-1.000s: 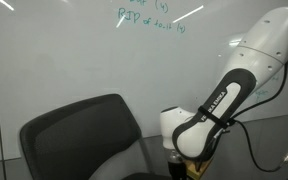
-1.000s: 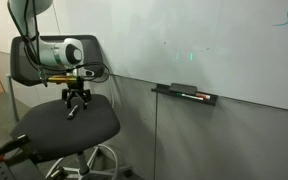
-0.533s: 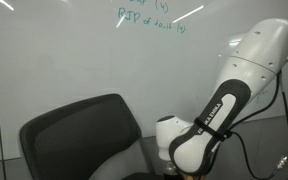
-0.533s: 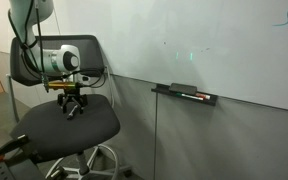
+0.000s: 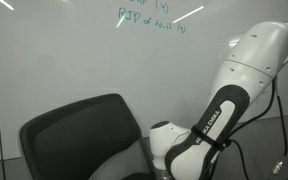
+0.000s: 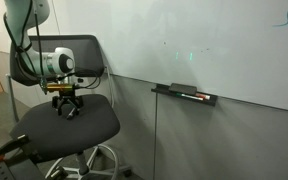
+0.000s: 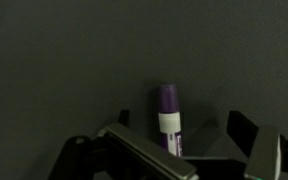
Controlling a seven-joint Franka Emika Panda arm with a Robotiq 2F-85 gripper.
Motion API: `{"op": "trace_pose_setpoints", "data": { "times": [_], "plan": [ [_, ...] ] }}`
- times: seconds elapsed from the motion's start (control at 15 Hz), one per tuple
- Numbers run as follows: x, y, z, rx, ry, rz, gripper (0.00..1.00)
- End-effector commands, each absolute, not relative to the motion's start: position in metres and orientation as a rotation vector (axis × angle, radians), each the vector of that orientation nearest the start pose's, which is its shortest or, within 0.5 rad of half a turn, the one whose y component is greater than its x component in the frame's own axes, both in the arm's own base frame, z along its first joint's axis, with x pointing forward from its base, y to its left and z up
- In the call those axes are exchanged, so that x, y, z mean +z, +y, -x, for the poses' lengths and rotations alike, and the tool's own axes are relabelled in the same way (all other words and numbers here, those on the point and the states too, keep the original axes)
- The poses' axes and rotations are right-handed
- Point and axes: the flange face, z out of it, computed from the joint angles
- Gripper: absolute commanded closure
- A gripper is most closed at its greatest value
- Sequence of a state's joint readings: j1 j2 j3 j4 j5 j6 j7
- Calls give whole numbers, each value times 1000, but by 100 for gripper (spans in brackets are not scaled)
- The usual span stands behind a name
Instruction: Get the marker from the chair, use it to draw on the white board and then put it back
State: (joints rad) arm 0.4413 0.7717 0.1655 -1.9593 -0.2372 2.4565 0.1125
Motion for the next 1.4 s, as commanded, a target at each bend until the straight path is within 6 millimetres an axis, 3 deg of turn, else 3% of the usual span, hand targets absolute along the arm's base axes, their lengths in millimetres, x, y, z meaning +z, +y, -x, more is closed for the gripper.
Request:
{"op": "trace_pose_setpoints", "data": {
  "times": [0.0, 0.07, 0.13, 0.27, 0.67, 0.8, 1.07, 1.33],
  "plan": [
    [61, 330, -471, 327, -1126, 3041, 18],
    [63, 330, -472, 309, -1146, 3045, 21],
    [63, 330, -474, 298, -1161, 3045, 41],
    [64, 329, -476, 286, -1177, 3045, 47],
    [68, 328, -480, 282, -1188, 3048, 92],
    [74, 329, -481, 280, -1165, 3068, 92],
    [105, 326, -494, 210, -1022, 3144, 90],
    [148, 299, -518, 207, -775, 3277, 90]
  ]
}}
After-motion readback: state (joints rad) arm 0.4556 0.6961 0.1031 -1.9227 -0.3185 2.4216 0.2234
